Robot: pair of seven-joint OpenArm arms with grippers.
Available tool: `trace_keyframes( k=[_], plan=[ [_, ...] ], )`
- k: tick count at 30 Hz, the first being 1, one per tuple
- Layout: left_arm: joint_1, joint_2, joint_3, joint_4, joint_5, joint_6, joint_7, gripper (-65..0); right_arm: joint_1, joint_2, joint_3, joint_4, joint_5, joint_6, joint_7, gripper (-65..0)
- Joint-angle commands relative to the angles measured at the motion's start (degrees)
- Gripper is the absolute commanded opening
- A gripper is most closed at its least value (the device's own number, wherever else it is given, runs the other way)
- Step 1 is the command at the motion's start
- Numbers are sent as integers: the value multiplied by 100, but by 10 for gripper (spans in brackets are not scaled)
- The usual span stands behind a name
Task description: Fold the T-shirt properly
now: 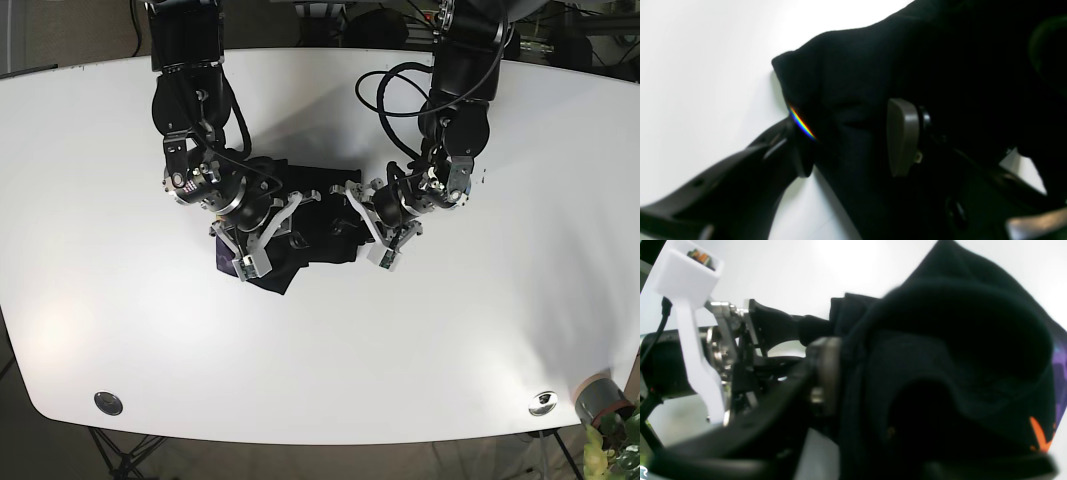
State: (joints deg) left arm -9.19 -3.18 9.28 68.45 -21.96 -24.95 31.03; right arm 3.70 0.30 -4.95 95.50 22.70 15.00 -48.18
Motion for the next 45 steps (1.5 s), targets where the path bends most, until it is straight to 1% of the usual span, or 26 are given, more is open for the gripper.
trace_keyframes(
  k=[1,2,3,5,6,12,16,20,22,27,32,36,41,43,44,45],
  plan=[
    [-26,15,0,8,108,29,260,-350,117,-25,-2,98,82,34,155,-388],
    [-26,15,0,8,108,29,260,-350,117,-25,-2,98,82,34,155,-339],
    [-26,15,0,8,108,29,260,-350,126,-25,-2,98,82,34,155,-314],
    [-26,15,0,8,108,29,260,-350,126,-25,-2,98,82,34,155,-279],
    [-26,15,0,8,108,29,260,-350,126,-25,-2,98,82,34,155,-276],
    [-35,15,-9,8,72,29,260,-350,126,-25,-10,124,108,16,146,-279],
    [-35,15,-62,70,55,11,242,-350,65,-25,34,529,126,34,128,-279],
    [0,50,-466,334,55,11,-4,-350,-94,-16,42,1012,126,34,119,-279],
    [27,120,-625,474,55,11,14,-350,-129,-16,42,1179,126,34,111,-279],
    [132,111,-941,905,55,11,14,-350,-366,-16,42,1329,126,25,102,-279],
    [299,85,-1108,1204,55,3,14,-350,-577,-16,25,1329,126,25,-65,-279],
    [414,-47,-1205,1318,55,3,14,-350,-691,-16,7,1294,126,34,-118,-276],
    [493,-293,-1205,1072,55,3,-21,-350,-665,-16,7,845,126,34,-118,-274],
    [493,-302,-1205,852,64,3,-21,-350,-665,-16,-2,731,126,51,-118,-274],
    [484,-302,-1205,747,64,3,-30,-350,-665,-16,-2,705,135,86,-118,-274],
    [484,-302,-1205,606,64,3,-30,-350,-665,-34,-10,678,135,201,-127,-274]
  ],
)
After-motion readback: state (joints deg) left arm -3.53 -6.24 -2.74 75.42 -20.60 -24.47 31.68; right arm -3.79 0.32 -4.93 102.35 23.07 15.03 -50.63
